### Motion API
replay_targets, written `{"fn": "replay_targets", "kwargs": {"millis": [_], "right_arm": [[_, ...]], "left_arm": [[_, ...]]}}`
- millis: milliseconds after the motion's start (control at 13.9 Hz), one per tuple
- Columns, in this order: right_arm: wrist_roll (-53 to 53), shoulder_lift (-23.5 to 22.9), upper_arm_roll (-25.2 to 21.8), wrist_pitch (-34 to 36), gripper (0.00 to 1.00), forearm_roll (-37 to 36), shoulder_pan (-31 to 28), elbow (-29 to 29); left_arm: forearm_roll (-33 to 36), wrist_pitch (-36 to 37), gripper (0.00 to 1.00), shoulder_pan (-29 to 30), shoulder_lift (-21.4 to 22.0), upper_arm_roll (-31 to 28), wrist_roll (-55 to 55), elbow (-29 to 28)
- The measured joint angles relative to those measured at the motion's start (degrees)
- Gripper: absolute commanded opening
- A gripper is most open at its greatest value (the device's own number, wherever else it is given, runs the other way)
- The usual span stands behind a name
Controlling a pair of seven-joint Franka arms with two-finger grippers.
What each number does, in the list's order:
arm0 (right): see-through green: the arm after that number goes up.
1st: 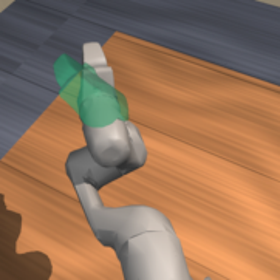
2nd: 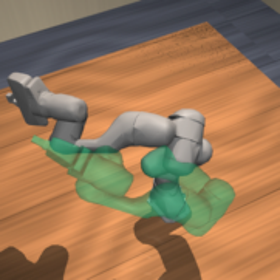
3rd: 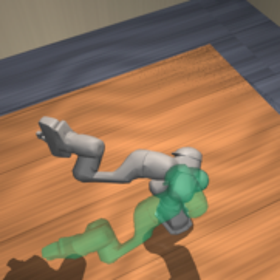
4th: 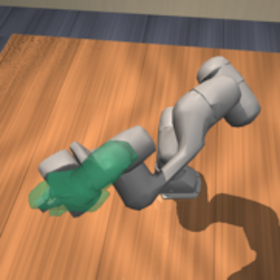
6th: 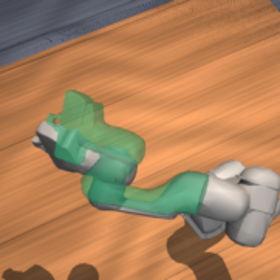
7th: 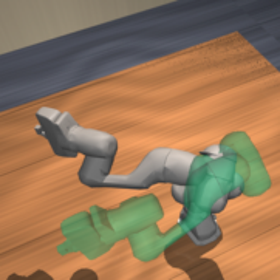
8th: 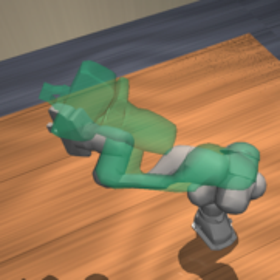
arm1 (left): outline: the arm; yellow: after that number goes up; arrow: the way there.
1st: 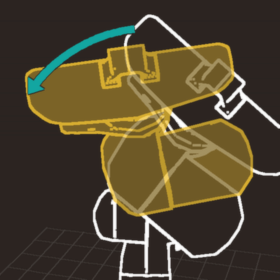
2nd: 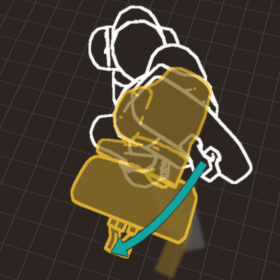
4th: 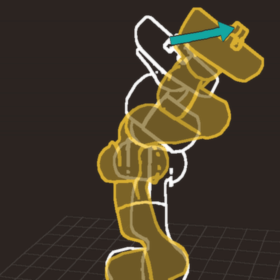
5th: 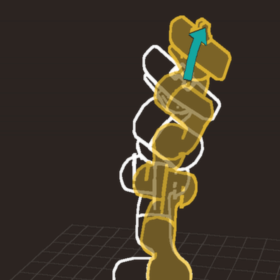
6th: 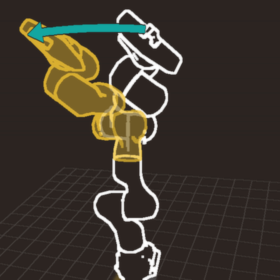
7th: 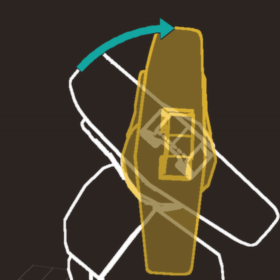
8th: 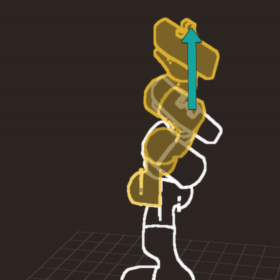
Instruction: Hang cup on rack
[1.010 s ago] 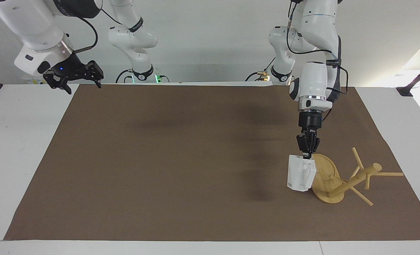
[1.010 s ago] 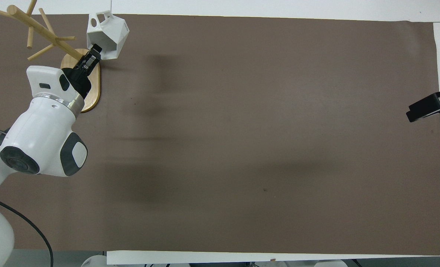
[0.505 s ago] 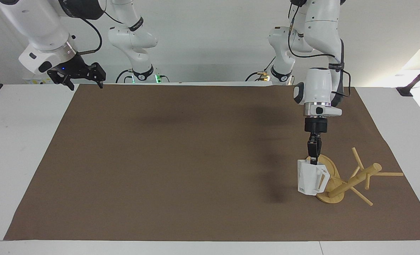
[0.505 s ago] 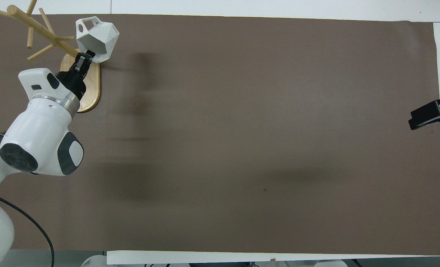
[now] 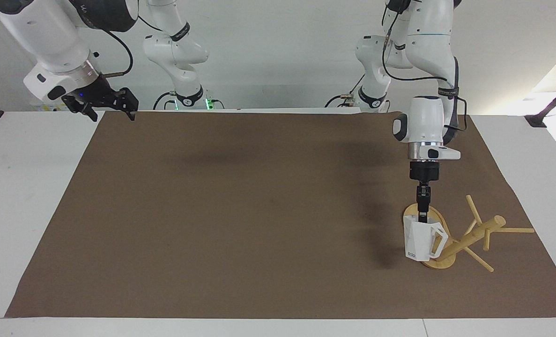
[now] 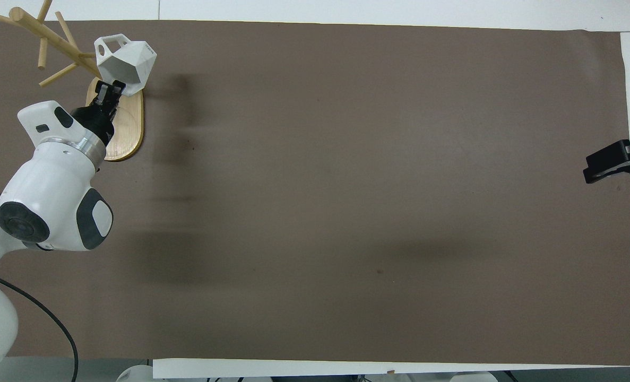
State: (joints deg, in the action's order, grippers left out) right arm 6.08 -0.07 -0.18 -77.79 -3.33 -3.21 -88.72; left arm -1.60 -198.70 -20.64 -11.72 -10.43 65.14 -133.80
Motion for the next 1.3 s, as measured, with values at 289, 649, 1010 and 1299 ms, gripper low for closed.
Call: {"fn": "replay_targets", "kwargs": {"millis": [289,649,1010,1299], "right_arm": [[0.0,0.0,-0.11,0.0,0.99,0.01,-0.29,-0.04],[0.0,0.0,-0.02,-0.03,0.99,0.04,-0.18,-0.04],[0.0,0.0,-0.02,-0.04,0.99,0.05,-0.18,-0.04],[0.0,0.0,-0.07,-0.04,0.99,0.05,-0.21,-0.04]], "left_arm": [[0.0,0.01,0.0,1.83,-0.6,0.01,0.05,-0.89],[-0.05,-0.18,0.47,3.25,-0.87,-0.11,0.46,-0.91],[-0.15,2.2,0.99,5.21,-0.91,-0.21,0.83,-1.63],[-0.16,11.1,0.99,8.62,-0.25,-0.37,0.84,-1.62]]}}
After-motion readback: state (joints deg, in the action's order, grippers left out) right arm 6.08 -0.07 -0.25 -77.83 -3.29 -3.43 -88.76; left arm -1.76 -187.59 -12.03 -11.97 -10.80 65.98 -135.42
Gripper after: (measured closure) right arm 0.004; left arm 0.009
